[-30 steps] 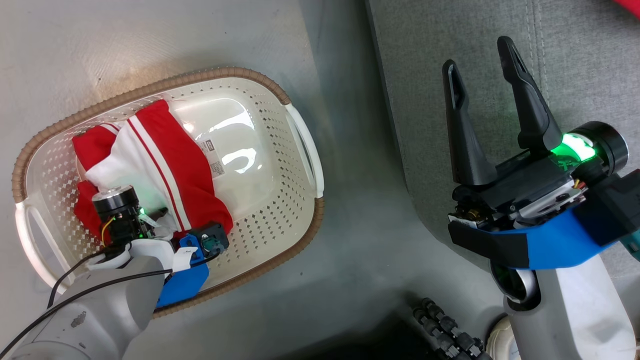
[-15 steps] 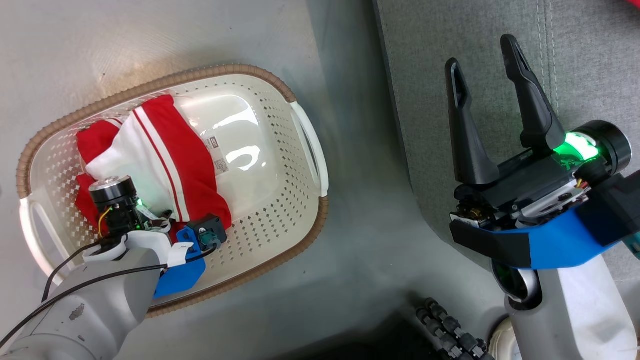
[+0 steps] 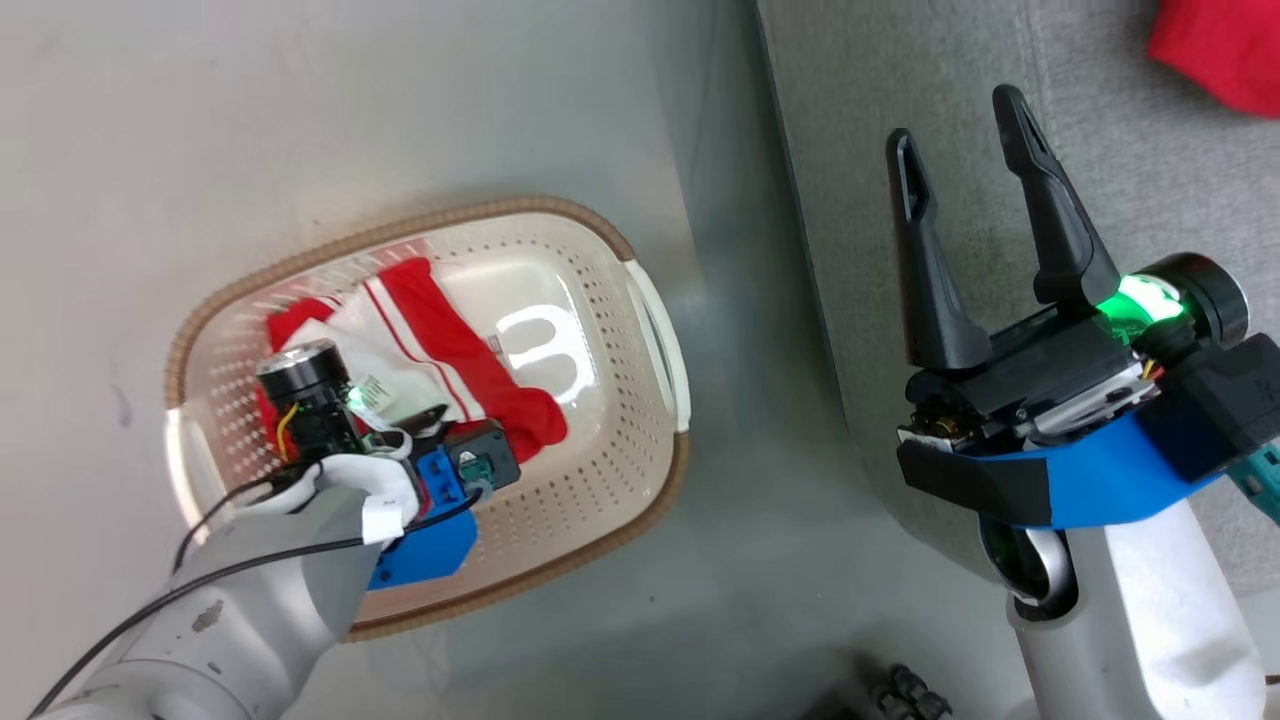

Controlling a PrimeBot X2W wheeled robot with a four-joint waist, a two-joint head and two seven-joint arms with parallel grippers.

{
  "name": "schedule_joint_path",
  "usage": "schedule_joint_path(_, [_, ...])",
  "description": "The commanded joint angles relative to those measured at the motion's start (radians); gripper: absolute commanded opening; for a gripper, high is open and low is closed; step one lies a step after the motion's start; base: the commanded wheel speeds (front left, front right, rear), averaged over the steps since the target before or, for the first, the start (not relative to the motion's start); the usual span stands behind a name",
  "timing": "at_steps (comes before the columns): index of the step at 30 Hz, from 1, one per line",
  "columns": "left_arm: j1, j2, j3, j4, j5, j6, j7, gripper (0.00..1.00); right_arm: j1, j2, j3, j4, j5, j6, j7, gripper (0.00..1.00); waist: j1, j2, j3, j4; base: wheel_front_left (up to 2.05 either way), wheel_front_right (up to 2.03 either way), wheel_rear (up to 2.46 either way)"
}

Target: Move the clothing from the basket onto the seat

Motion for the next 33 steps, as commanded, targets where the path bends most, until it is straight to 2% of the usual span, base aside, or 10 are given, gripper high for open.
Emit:
schedule_joint_path(1, [0.004, -0.005, -0.003, -0.006, -0.013, 0.004, -0.012, 0.00, 0.013, 0.000, -0.004, 0.005, -0.001, 0.000, 0.000, 1.00, 0.0001, 0.0000, -0.022, -0.002, 0.00, 0.00, 0.00])
schedule_joint_path(17, [0.045, -0.079, -0.002, -0.117, -0.246, 0.004, -0.138, 0.00, 0.125, 0.000, -0.061, 0.085, -0.057, 0.000, 0.000, 1.00, 0.0001, 0.0000, -0.303, 0.129, 0.00, 0.00, 0.00])
schedule_joint_path(24, [0.065, -0.062, 0.082, -0.236, -0.334, 0.007, -0.145, 0.00, 0.184, 0.000, -0.079, 0.106, -0.073, 0.000, 0.000, 1.00, 0.0001, 0.0000, -0.414, 0.175, 0.00, 0.00, 0.00])
schedule_joint_path(33, [0.141, -0.006, 0.242, -0.486, -0.323, 0.068, -0.145, 0.00, 0.251, 0.000, -0.096, 0.128, -0.071, 0.000, 0.000, 1.00, 0.0001, 0.0000, -0.522, 0.205, 0.00, 0.00, 0.00])
